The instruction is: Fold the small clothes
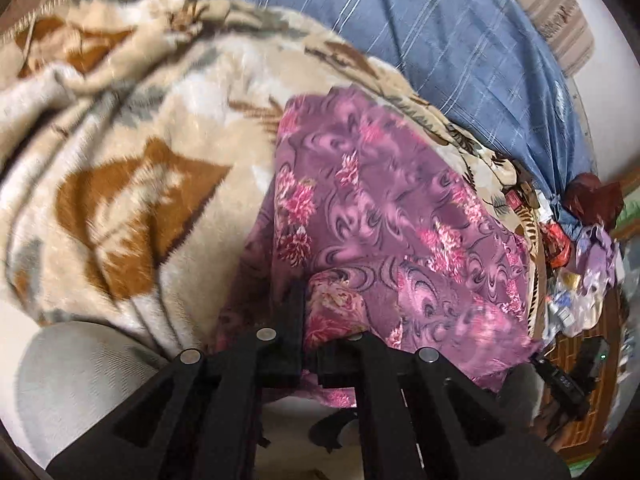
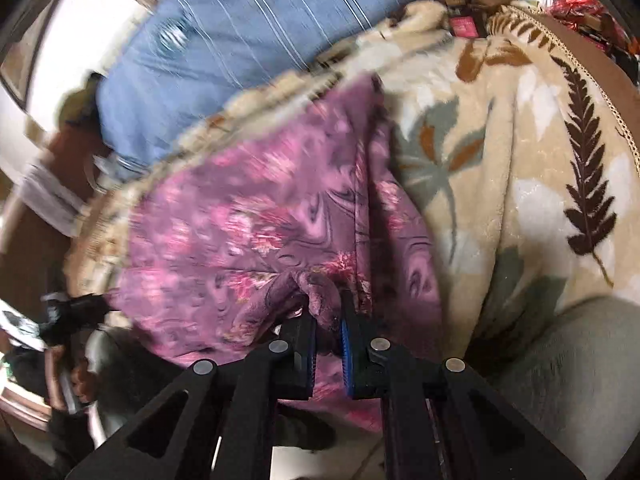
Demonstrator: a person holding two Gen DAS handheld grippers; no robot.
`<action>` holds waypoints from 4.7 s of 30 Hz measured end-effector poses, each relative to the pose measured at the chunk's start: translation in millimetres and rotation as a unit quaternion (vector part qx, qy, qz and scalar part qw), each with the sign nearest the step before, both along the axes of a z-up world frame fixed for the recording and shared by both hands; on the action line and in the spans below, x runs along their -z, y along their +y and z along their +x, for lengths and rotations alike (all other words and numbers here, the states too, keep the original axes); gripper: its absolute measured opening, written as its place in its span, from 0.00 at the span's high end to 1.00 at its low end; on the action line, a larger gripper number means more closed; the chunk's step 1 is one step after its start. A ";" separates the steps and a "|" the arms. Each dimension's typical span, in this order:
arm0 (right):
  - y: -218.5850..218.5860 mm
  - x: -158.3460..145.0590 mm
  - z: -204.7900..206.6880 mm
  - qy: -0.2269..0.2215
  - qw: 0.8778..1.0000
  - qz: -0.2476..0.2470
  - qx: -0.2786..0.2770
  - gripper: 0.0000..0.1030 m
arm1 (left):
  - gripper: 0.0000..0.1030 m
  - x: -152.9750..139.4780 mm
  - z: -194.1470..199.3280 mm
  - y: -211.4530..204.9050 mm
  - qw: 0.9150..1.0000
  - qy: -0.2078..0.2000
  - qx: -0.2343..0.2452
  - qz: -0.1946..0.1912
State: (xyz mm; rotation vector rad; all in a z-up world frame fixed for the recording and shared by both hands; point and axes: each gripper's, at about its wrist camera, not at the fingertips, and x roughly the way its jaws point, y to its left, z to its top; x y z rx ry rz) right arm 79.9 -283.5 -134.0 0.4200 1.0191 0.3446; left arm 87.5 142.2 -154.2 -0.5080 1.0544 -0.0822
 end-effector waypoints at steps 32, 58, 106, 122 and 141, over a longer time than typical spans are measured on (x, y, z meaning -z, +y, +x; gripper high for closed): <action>14.9 -18.2 -32.6 0.013 1.000 -0.008 -0.007 0.46 | 0.45 -44.8 -40.0 -44.7 0.999 -0.027 0.044 0.010; 36.1 12.9 -40.8 0.088 0.994 -0.060 0.000 0.83 | 0.93 38.4 -34.1 -91.0 0.989 0.114 0.084 -0.028; -28.8 18.0 180.2 0.021 0.997 0.070 0.009 0.91 | 0.90 14.9 143.2 12.6 0.997 -0.047 0.029 -0.056; -19.3 -35.9 305.5 -0.027 0.998 0.051 0.003 0.92 | 0.91 -15.7 244.6 32.4 0.995 -0.083 0.006 -0.062; 24.9 -61.9 236.2 -0.076 0.997 0.018 0.007 0.33 | 0.43 5.4 177.2 78.5 0.994 -0.043 -0.090 -0.051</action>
